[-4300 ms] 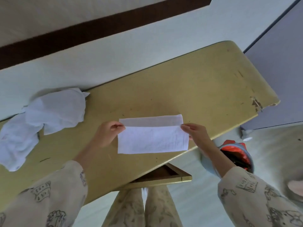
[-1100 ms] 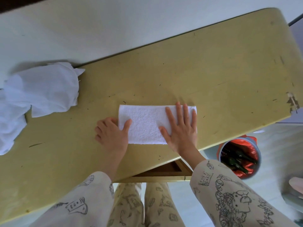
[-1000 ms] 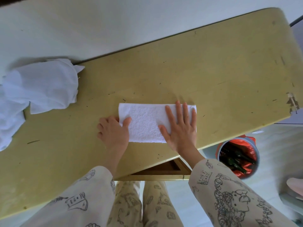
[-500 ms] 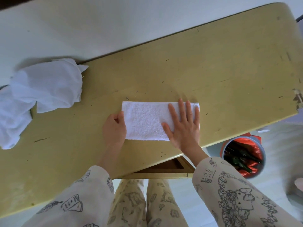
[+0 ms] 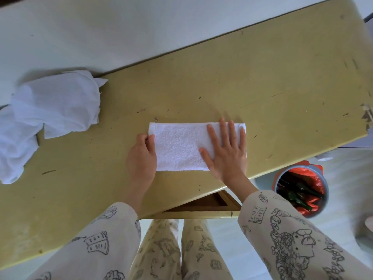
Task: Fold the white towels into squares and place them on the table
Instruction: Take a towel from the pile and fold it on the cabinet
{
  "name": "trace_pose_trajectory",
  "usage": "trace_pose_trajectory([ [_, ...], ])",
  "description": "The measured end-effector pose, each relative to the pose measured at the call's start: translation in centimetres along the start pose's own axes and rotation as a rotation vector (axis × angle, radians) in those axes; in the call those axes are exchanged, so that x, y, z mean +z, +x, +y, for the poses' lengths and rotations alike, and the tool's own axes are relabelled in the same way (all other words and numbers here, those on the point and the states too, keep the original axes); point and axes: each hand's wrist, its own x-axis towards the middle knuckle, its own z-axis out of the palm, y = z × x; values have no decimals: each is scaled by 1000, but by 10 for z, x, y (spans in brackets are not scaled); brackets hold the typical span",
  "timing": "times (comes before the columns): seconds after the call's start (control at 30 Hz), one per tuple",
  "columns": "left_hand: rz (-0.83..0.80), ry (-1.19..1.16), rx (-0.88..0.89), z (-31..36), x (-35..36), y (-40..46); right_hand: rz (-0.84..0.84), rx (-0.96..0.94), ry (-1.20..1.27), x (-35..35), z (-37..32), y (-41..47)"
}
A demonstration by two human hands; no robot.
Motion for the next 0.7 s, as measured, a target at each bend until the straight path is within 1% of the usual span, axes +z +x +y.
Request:
trace_pose_trajectory([
  [0.13,40,-139,15,6,-7,-2,-21,7,14,0,-2,0],
  [0.23,78,-200,48,20,-18,-2,-7,21,107,-7,-8,2],
  [0.3,101,-227,78,33,-25,-2,37,35,296,-17,-12,3],
  [0.37,99,-257,101,50,-28,-6,136,76,564,-31,-12,-1],
  [0.43,57,-289,134,68,-24,-15,195,193,838,-46,-4,-9],
  [0.47,29,-295,158,77,-20,-20,185,274,965,-51,2,-12],
  [0.57,-54,-269,252,101,1,-34,70,520,1270,-63,22,-18],
  [0.7,-165,-176,354,120,40,-40,-62,647,1486,-65,38,-15],
])
